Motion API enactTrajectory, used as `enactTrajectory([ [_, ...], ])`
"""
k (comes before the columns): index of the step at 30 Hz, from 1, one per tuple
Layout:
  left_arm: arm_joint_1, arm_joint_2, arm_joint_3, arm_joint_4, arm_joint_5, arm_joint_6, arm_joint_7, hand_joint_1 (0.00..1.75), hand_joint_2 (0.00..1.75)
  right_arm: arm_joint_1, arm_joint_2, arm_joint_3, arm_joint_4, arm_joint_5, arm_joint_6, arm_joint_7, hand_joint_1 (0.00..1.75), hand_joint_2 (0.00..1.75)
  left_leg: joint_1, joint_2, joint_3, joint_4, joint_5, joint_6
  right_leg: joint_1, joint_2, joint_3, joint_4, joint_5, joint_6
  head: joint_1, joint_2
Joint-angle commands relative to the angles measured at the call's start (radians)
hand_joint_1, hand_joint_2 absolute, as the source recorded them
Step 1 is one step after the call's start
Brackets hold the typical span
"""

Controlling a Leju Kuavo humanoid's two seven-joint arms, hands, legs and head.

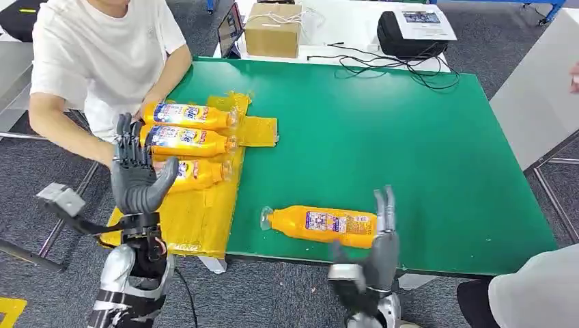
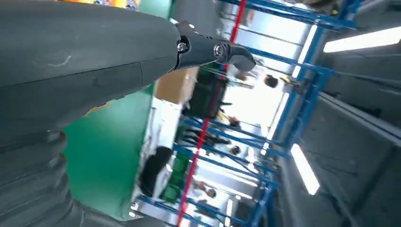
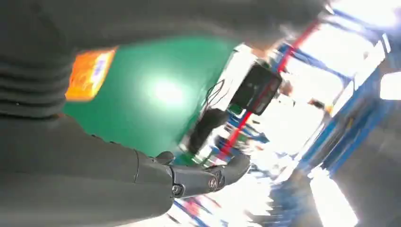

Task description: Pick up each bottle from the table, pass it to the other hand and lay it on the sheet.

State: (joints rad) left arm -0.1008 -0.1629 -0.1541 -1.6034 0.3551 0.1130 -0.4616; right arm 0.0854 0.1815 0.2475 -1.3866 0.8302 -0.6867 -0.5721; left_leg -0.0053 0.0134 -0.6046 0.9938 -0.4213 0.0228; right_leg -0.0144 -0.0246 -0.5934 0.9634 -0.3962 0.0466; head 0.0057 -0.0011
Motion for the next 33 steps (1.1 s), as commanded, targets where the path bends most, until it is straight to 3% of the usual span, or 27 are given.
enactTrajectory([
  [1, 0.097, -0.007, -0.086, -0.059, -0.084, 0.111, -0.029, 0.0, 1.75, -0.259, -0.12, 0.02, 0.417, 0.19, -0.001, 0.202, 0.0, 1.75, 0.001, 0.003, 0.003, -0.001, -0.001, -0.001, 0.001, 0.005, 0.003, -0.002, 0.001, -0.001, 0.0, 0.0],
  [4, 0.081, -0.007, -0.098, -0.042, -0.097, 0.117, -0.017, 0.0, 1.75, -0.314, -0.15, 0.079, 0.498, 0.247, 0.049, 0.278, 0.0, 1.75, 0.001, 0.005, 0.004, -0.001, -0.001, -0.001, 0.001, 0.008, 0.003, -0.002, 0.001, -0.001, 0.0, 0.0],
  [9, 0.054, -0.015, -0.131, -0.018, -0.13, 0.158, -0.007, 0.0, 1.75, -0.319, -0.208, 0.104, 0.566, 0.238, 0.104, 0.3, 0.0, 1.75, 0.0, -0.003, 0.003, -0.001, 0.002, 0.0, 0.0, -0.001, 0.003, -0.002, 0.001, -0.001, 0.0, 0.0],
  [22, 0.046, -0.004, -0.174, 0.045, -0.199, 0.215, 0.053, 0.0, 1.75, -0.391, -0.188, 0.134, 0.644, 0.272, 0.186, 0.376, 0.0, 1.75, 0.0, 0.0, 0.002, 0.0, 0.001, 0.0, 0.0, 0.001, 0.002, -0.001, 0.001, -0.001, 0.0, 0.0],
  [25, 0.064, 0.003, -0.18, 0.014, -0.214, 0.214, 0.06, 0.0, 1.75, -0.412, -0.192, 0.165, 0.667, 0.31, 0.253, 0.451, 0.0, 1.75, 0.0, 0.001, 0.002, 0.0, 0.001, 0.0, 0.0, 0.002, 0.001, 0.0, 0.001, -0.001, 0.0, 0.0],
  [29, 0.079, 0.008, -0.183, -0.01, -0.226, 0.213, 0.071, 0.0, 1.75, -0.415, -0.19, 0.164, 0.674, 0.315, 0.261, 0.48, 0.0, 1.75, 0.001, 0.001, 0.005, 0.0, 0.0, -0.001, 0.001, 0.004, 0.004, -0.001, 0.0, -0.002, 0.0, 0.0],
  [33, 0.089, 0.015, -0.177, -0.01, -0.079, 0.102, 0.191, 0.0, 1.75, -0.434, -0.195, 0.173, 0.709, 0.333, 0.236, 0.51, 0.0, 1.75, 0.001, 0.001, 0.005, 0.0, 0.0, 0.0, 0.001, 0.003, 0.004, -0.001, 0.001, -0.001, 0.0, 0.0],
])
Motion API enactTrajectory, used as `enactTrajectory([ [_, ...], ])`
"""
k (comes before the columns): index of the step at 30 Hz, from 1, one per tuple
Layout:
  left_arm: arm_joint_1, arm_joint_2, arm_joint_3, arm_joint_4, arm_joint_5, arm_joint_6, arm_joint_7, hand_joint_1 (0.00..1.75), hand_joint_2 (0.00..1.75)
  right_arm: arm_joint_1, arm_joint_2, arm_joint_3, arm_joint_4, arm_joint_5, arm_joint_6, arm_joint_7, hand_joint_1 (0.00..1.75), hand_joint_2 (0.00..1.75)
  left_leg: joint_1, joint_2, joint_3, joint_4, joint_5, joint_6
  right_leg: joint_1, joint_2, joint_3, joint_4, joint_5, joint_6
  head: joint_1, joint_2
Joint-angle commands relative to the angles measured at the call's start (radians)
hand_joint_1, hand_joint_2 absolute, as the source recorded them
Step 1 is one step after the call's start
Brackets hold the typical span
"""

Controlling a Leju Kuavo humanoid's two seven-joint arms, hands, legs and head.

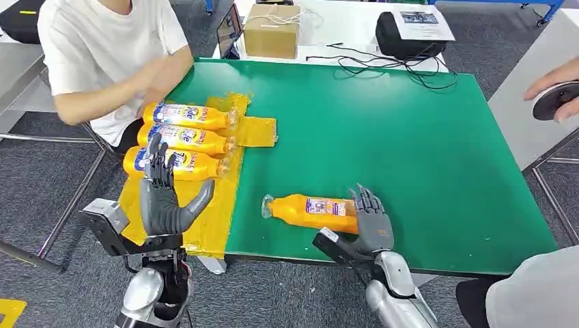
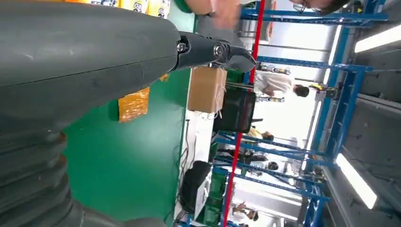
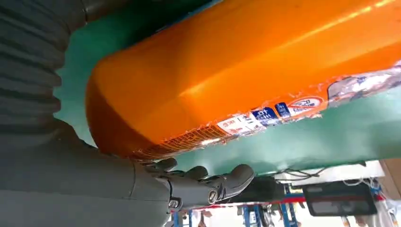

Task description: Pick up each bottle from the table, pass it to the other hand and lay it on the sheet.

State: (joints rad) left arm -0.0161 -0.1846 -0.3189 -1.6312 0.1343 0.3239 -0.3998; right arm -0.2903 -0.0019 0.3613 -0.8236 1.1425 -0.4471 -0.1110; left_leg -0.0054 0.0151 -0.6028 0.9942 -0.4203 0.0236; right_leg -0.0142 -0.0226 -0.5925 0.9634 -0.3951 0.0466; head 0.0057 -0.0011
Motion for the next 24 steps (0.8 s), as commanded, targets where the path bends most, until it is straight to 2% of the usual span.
enactTrajectory([
  [1, 0.004, 0.036, -0.012, 0.017, 0.142, -0.109, 0.129, 0.0, 1.75, -0.058, -0.012, 0.059, 0.146, 0.02, -0.003, 0.049, 0.0, 1.75, 0.0, 0.0, 0.002, -0.001, 0.0, -0.001, 0.0, 0.001, 0.002, -0.001, 0.0, -0.001, 0.0, 0.0],
  [4, 0.013, 0.041, -0.028, 0.016, 0.174, -0.134, 0.149, 0.0, 1.75, -0.068, -0.001, 0.04, 0.171, 0.002, 0.017, 0.067, 0.0, 1.75, 0.001, -0.001, 0.004, -0.001, -0.001, -0.001, 0.0, 0.001, 0.004, -0.001, 0.0, -0.001, 0.0, 0.0],
  [10, -0.036, 0.06, -0.056, 0.068, 0.215, -0.145, 0.221, 0.0, 1.75, -0.181, -0.011, 0.051, 0.317, -0.041, 0.192, 0.104, 0.0, 1.75, 0.0, 0.0, 0.004, -0.001, 0.0, -0.001, 0.0, 0.001, 0.003, -0.001, 0.0, -0.001, 0.0, 0.0],
  [11, -0.041, 0.06, -0.054, 0.078, 0.218, -0.145, 0.224, 0.0, 1.75, -0.189, -0.013, 0.051, 0.326, -0.043, 0.201, 0.106, 0.37, 1.75, 0.001, -0.001, 0.005, -0.001, 0.0, -0.001, 0.001, 0.001, 0.005, -0.001, 0.0, -0.002, 0.0, 0.0],
  [12, -0.054, 0.061, -0.055, 0.096, 0.22, -0.145, 0.227, 0.0, 1.75, -0.207, -0.021, 0.056, 0.346, -0.044, 0.22, 0.097, 1.36, 1.75, 0.0, 0.0, 0.007, -0.001, 0.0, -0.001, 0.0, 0.001, 0.005, -0.001, 0.0, -0.002, 0.0, 0.0],
  [13, -0.065, 0.061, -0.061, 0.11, 0.224, -0.15, 0.23, 0.0, 1.75, -0.222, -0.026, 0.058, 0.369, -0.051, 0.222, 0.083, 1.36, 1.75, 0.0, 0.002, 0.007, -0.001, 0.0, -0.001, 0.0, 0.002, 0.005, -0.001, 0.001, -0.001, 0.0, 0.0],
  [14, -0.07, 0.06, -0.062, 0.117, 0.229, -0.153, 0.231, 0.0, 1.75, -0.229, -0.028, 0.058, 0.381, -0.057, 0.218, 0.071, 1.75, 1.75, 0.001, 0.0, 0.008, -0.001, 0.001, -0.002, 0.001, 0.001, 0.006, -0.002, 0.001, -0.002, 0.0, 0.0],
  [20, -0.071, 0.061, -0.071, 0.115, 0.237, -0.164, 0.231, 0.0, 1.75, -0.222, -0.018, 0.033, 0.379, -0.094, 0.201, 0.041, 1.75, 1.75, 0.001, -0.001, 0.009, -0.001, 0.002, -0.002, 0.001, 0.001, 0.006, -0.002, 0.004, -0.004, 0.0, 0.0],
  [24, -0.087, 0.064, -0.08, 0.13, 0.265, -0.184, 0.231, 0.0, 1.75, -0.234, -0.034, 0.03, 0.42, -0.119, 0.247, 0.015, 1.75, 1.75, 0.001, -0.001, 0.011, -0.002, 0.002, -0.001, 0.001, 0.0, 0.008, -0.002, 0.004, -0.002, 0.0, 0.0],
])
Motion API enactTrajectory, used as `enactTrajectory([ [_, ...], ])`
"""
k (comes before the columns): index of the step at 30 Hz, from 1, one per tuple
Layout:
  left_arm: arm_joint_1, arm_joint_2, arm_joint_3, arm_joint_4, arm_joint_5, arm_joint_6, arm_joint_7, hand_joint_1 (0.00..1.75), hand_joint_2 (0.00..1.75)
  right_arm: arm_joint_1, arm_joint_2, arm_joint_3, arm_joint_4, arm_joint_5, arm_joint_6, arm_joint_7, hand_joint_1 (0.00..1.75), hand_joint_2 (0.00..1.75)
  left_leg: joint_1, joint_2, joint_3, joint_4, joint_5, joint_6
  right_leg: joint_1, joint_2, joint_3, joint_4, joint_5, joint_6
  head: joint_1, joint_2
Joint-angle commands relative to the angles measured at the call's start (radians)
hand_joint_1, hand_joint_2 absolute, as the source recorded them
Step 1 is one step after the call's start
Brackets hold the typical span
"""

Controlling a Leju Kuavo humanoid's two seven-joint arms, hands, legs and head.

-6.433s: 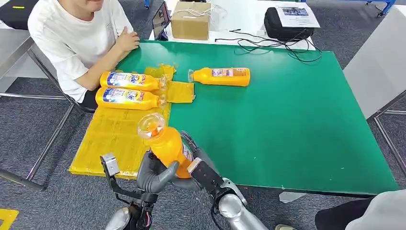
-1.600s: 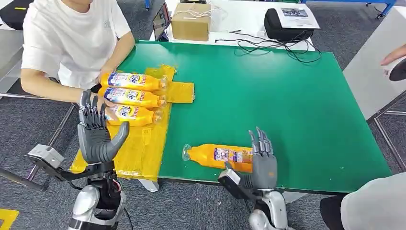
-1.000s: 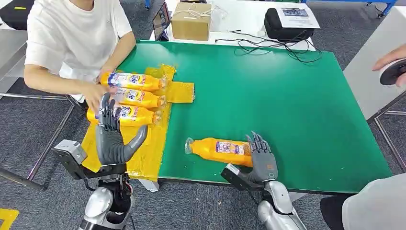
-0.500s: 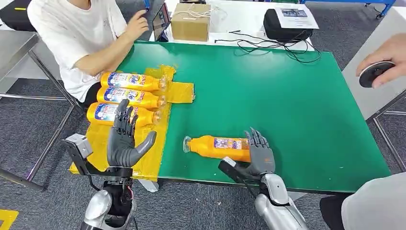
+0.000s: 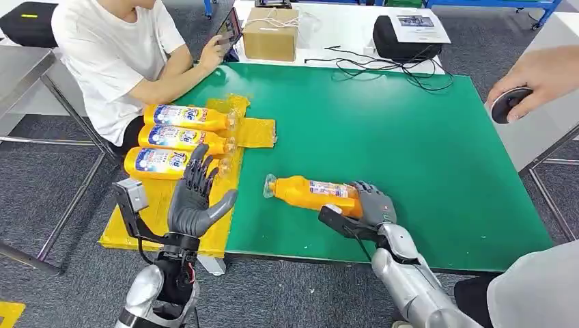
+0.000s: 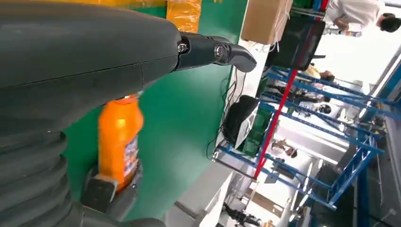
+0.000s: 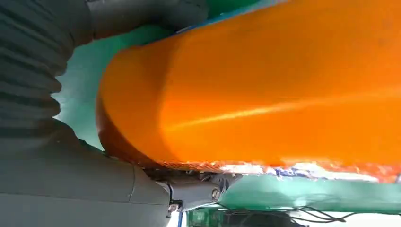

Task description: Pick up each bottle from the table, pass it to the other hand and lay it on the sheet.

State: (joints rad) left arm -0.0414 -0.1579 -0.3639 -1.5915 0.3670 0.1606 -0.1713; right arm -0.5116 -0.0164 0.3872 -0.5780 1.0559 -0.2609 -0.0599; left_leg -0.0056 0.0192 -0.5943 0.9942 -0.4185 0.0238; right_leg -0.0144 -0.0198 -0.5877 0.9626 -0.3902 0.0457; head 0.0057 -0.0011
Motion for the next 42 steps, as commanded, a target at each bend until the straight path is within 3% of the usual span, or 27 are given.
enactTrajectory([
  [1, -0.066, 0.038, -0.035, 0.095, 0.034, -0.022, 0.002, 0.0, 1.75, -0.014, -0.023, 0.003, 0.178, -0.034, 0.06, -0.042, 1.75, 1.75, 0.001, -0.004, 0.002, -0.001, 0.0, -0.001, 0.001, -0.003, 0.003, -0.001, -0.001, -0.001, 0.0, 0.0],
  [11, -0.079, 0.043, -0.044, 0.104, 0.042, -0.028, -0.004, 0.0, 1.75, -0.007, -0.019, -0.021, 0.157, -0.099, 0.019, -0.171, 1.75, 1.75, 0.002, -0.005, 0.002, -0.001, 0.0, -0.002, 0.001, -0.002, 0.004, -0.002, -0.001, -0.002, 0.0, 0.0],
  [13, -0.07, 0.044, -0.046, 0.101, 0.022, -0.009, -0.035, 0.0, 1.75, 0.05, 0.029, -0.146, 0.092, -0.299, 0.069, -0.359, 1.75, 1.75, 0.001, -0.003, 0.002, -0.001, 0.0, -0.001, 0.001, -0.002, 0.004, -0.001, -0.001, -0.001, 0.0, 0.0],
  [20, 0.035, 0.042, -0.028, 0.096, 0.013, 0.031, -0.085, 0.0, 1.75, 0.227, 0.121, -0.249, -0.224, -0.598, 0.058, -0.527, 1.75, 1.75, 0.002, 0.0, 0.003, -0.002, -0.003, -0.004, 0.002, 0.003, 0.005, -0.001, -0.002, -0.003, 0.0, 0.0],
  [23, 0.043, 0.042, -0.025, 0.098, 0.018, 0.027, -0.091, 0.0, 1.75, 0.234, 0.121, -0.244, -0.244, -0.603, 0.059, -0.52, 1.75, 1.75, 0.002, -0.002, -0.001, -0.001, -0.003, -0.003, 0.001, 0.002, 0.001, 0.0, -0.003, -0.002, 0.0, 0.0],
  [25, 0.069, 0.044, -0.029, 0.104, 0.014, 0.021, -0.083, 0.0, 1.75, 0.254, 0.148, -0.289, -0.3, -0.689, 0.06, -0.543, 1.75, 1.75, 0.001, -0.002, -0.007, -0.001, -0.001, -0.002, 0.001, 0.0, -0.005, 0.0, -0.002, -0.001, 0.0, 0.0],
  [29, 0.115, 0.064, -0.089, 0.122, -0.014, -0.037, -0.089, 0.0, 1.75, 0.275, 0.168, -0.273, -0.391, -0.713, 0.028, -0.504, 1.75, 1.75, 0.001, 0.001, -0.006, -0.001, -0.004, -0.003, 0.001, 0.004, -0.004, 0.001, -0.004, -0.002, 0.0, 0.0],
  [35, 0.067, 0.05, -0.1, 0.126, -0.011, -0.054, -0.07, 0.0, 1.75, 0.262, 0.218, -0.262, -0.419, -0.769, 0.009, -0.49, 1.75, 1.75, 0.001, -0.002, -0.011, 0.0, -0.003, -0.003, 0.001, 0.001, -0.008, 0.002, -0.003, -0.002, 0.0, 0.0],
  [42, 0.075, 0.059, -0.184, 0.156, -0.048, -0.112, -0.048, 0.0, 1.75, 0.276, 0.229, -0.098, -0.476, -0.793, 0.079, -0.449, 1.75, 1.75, 0.001, -0.001, -0.01, -0.001, -0.002, -0.003, 0.001, 0.002, -0.008, 0.001, -0.003, -0.001, 0.0, 0.0],
])
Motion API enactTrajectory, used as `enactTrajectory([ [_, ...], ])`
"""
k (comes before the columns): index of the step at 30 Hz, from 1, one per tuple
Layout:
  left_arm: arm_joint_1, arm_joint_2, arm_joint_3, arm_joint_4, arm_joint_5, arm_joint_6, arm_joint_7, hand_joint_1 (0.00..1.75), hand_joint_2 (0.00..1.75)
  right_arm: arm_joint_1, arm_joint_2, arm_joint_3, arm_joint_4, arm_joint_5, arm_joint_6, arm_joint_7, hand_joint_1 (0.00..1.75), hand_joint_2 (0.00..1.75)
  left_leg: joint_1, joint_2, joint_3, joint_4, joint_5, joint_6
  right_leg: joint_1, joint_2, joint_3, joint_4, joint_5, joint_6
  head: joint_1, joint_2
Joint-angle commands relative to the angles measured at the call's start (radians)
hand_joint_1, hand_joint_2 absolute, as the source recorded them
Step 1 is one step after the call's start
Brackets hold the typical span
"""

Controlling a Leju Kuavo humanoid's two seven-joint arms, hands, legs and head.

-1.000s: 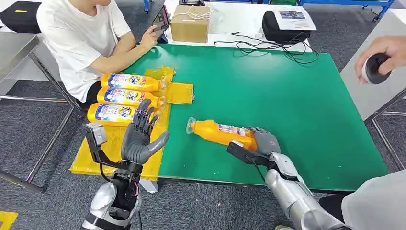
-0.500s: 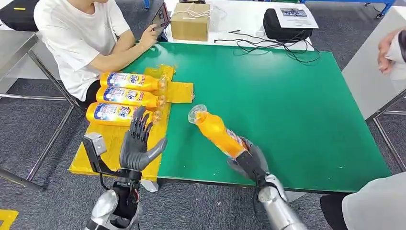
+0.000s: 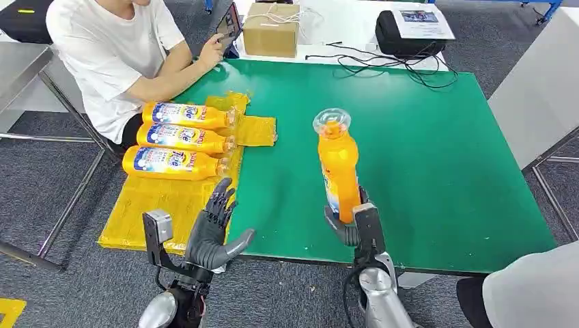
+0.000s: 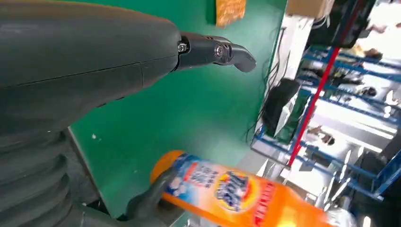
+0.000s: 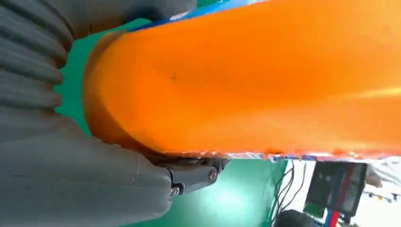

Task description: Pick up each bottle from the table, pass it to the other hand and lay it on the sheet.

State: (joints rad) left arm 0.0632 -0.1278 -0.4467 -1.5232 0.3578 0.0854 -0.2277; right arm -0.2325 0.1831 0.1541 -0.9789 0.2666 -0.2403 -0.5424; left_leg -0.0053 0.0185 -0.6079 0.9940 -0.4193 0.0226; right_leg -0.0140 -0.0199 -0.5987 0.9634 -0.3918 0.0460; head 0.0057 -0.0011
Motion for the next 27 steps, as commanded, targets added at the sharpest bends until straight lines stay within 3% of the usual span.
enactTrajectory([
  [1, -0.029, 0.028, -0.105, 0.091, -0.042, -0.037, 0.006, 0.0, 1.75, -0.002, 0.033, 0.14, -0.076, -0.004, 0.056, 0.038, 1.75, 1.75, 0.001, 0.0, 0.003, -0.001, -0.001, -0.001, 0.0, 0.001, 0.002, 0.0, -0.001, -0.001, 0.0, 0.0],
  [7, -0.043, 0.016, -0.118, 0.111, -0.072, -0.031, 0.001, 0.0, 1.75, 0.006, 0.03, 0.277, -0.082, 0.037, 0.107, 0.045, 1.75, 1.75, 0.001, -0.001, 0.002, -0.001, -0.001, -0.001, 0.0, 0.0, 0.002, 0.0, -0.001, -0.001, 0.0, 0.0],
  [15, -0.044, 0.016, -0.117, 0.11, -0.072, -0.031, 0.001, 0.0, 1.75, 0.006, 0.028, 0.281, -0.081, 0.039, 0.105, 0.046, 1.75, 1.75, 0.001, -0.003, 0.003, -0.001, -0.001, -0.002, 0.001, 0.0, 0.003, -0.001, -0.002, -0.002, 0.0, 0.0],
  [27, -0.049, -0.009, -0.096, 0.046, -0.052, 0.006, -0.06, 0.0, 1.75, -0.011, 0.024, 0.403, 0.009, 0.021, 0.116, 0.045, 1.75, 1.75, 0.002, -0.001, 0.005, 0.0, -0.003, -0.002, 0.001, 0.002, 0.005, 0.0, -0.002, -0.002, 0.0, 0.0],
])
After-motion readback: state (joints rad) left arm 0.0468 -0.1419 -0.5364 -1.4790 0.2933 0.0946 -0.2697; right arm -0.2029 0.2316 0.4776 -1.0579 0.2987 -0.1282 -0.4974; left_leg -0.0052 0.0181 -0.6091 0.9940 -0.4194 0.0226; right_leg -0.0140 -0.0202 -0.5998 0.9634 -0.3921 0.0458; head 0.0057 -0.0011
